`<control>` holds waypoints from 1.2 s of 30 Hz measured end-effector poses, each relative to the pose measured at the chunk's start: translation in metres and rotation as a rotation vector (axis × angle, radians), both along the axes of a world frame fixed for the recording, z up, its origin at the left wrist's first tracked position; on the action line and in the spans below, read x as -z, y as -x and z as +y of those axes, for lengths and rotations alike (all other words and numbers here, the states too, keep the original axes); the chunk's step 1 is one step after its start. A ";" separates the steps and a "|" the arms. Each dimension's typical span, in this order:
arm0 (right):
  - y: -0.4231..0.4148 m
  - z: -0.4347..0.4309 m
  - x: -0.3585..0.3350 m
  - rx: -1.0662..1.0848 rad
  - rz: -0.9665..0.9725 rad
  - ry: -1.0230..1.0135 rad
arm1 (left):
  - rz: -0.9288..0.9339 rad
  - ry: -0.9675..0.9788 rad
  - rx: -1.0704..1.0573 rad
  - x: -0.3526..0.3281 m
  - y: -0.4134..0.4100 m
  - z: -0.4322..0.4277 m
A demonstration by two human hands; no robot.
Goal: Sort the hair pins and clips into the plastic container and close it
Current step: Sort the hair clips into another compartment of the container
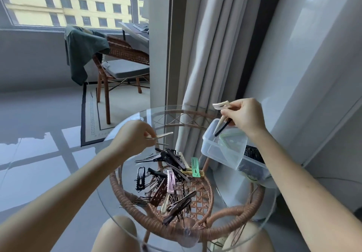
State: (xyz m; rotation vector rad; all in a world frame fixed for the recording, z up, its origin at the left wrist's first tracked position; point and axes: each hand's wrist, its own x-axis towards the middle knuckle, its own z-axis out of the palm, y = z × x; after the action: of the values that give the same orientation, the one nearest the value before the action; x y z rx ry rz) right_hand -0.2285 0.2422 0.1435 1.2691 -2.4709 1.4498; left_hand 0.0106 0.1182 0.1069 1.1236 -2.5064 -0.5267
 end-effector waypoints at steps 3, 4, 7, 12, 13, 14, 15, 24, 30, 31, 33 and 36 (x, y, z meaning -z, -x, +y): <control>0.028 -0.006 0.016 0.147 0.030 -0.073 | 0.054 -0.015 0.026 -0.017 0.012 0.006; 0.034 -0.010 0.023 0.173 0.027 -0.111 | 0.082 -0.021 0.040 -0.022 0.019 0.010; 0.037 -0.013 0.042 0.097 -0.117 -0.306 | 0.143 -0.010 0.096 -0.031 0.050 0.021; 0.040 0.002 0.045 0.068 -0.044 -0.428 | 0.160 0.019 0.191 -0.029 0.114 0.035; 0.043 0.009 0.042 0.114 0.032 -0.407 | 0.149 0.021 0.209 -0.026 0.126 0.037; 0.046 0.016 0.038 0.153 0.093 -0.378 | 0.129 0.022 0.228 -0.022 0.138 0.039; 0.047 0.024 0.035 0.185 0.141 -0.340 | 0.104 0.023 0.249 -0.018 0.148 0.040; -0.026 0.062 0.030 -0.228 -0.012 -0.303 | -0.026 0.049 0.251 -0.011 0.134 0.029; -0.074 0.028 0.082 -0.379 0.087 -0.834 | -0.545 -0.057 0.092 0.009 0.025 0.019; -0.078 0.021 0.090 -0.361 0.103 -0.845 | -0.581 -0.086 0.046 0.018 0.009 0.019; -0.086 0.009 0.101 -0.318 0.158 -0.831 | -0.620 -0.122 -0.027 0.035 -0.015 0.023; -0.097 -0.002 0.109 -0.301 0.244 -0.732 | -0.485 -0.144 -0.085 0.055 -0.030 0.030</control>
State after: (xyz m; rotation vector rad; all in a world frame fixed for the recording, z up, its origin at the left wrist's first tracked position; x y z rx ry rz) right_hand -0.1318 0.2404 0.0345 1.8413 -2.8051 0.3240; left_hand 0.0406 0.1483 0.0522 1.5633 -2.8395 -0.4596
